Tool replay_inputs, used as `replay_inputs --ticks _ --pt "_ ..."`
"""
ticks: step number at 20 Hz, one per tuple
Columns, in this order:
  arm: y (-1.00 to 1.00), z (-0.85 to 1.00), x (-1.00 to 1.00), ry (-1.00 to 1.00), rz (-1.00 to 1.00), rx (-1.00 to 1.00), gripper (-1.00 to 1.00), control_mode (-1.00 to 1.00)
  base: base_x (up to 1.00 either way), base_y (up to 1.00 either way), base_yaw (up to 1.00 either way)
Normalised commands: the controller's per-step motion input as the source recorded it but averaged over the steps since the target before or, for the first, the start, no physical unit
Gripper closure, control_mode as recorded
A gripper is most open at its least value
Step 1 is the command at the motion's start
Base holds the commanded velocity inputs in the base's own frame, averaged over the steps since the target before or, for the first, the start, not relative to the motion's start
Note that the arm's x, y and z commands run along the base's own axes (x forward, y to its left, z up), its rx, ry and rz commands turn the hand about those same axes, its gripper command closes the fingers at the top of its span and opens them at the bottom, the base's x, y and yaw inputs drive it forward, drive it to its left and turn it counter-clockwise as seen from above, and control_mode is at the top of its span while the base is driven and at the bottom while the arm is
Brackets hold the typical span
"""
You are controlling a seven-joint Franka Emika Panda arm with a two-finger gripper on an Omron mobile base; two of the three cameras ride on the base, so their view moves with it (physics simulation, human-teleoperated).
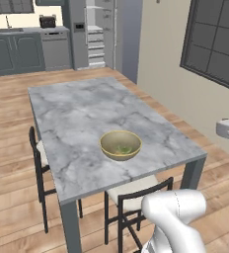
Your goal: There is a bowl on the dining counter. Grab a lemon wedge from the fridge and place it in the bowl. Then get the liquor bottle and glass cup from the cabinet and place them next to the bowl.
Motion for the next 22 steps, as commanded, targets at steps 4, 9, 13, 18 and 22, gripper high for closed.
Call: replay_inputs --ticks 4,9,13,18,22 --pt "0.0 0.0 0.0 0.0 0.0 0.0 -1.0 1.0 -0.05 -0.56 0.07" --pt "0.0 0.0 0.0 0.0 0.0 0.0 -1.0 1.0 0.11 -0.74 0.14" --pt "0.0 0.0 0.0 0.0 0.0 0.0 -1.0 1.0 0.37 -0.88 0.23" --pt "0.0 0.0 0.0 0.0 0.0 0.0 -1.0 1.0 0.26 -1.0 0.24" --pt "0.0 0.0 0.0 0.0 0.0 0.0 -1.0 1.0 0.04 -1.0 0.18"
